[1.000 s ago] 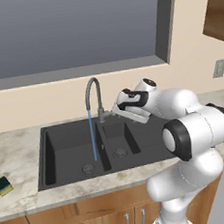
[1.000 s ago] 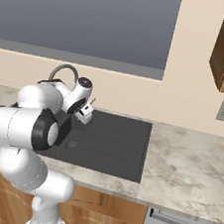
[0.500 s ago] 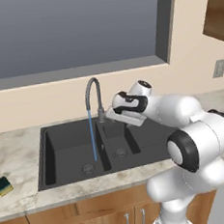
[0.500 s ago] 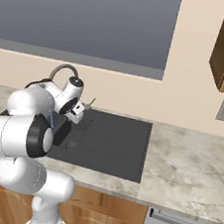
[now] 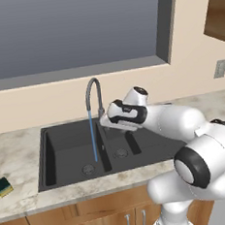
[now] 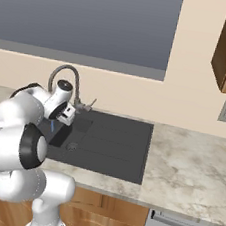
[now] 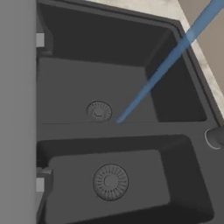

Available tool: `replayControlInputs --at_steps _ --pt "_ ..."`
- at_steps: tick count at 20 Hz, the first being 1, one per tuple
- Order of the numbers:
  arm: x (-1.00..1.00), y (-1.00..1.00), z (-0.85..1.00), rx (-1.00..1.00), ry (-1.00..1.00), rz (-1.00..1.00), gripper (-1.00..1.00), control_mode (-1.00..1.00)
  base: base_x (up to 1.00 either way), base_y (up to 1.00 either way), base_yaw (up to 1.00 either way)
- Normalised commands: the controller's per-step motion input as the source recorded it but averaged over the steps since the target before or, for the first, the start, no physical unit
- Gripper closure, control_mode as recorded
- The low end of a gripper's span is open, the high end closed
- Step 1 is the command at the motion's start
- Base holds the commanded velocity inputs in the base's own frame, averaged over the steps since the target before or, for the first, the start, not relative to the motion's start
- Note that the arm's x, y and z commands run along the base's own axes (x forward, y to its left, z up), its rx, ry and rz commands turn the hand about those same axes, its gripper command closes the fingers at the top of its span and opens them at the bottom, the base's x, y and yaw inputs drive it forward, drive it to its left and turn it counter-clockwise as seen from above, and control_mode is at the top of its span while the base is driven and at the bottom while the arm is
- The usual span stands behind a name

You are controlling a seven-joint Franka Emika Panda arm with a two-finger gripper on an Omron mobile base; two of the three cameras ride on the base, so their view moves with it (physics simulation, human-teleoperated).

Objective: Soak the sponge with water for a few seconds and then drop it inside the sink.

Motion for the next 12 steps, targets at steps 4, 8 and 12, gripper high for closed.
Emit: replayControlInputs --at_steps 4,8,12 --pt "-0.13 0.39 0.00 0.00 0.00 0.12 -1.00 -1.00 0.00 0.00 0.00" --pt "-0.13 0.47 0.00 0.00 0.00 0.12 -1.00 -1.00 0.00 0.00 0.00" --pt "-0.07 0.55 0.00 -0.02 0.00 0.10 -1.00 -1.00 0.00 0.00 0.00"
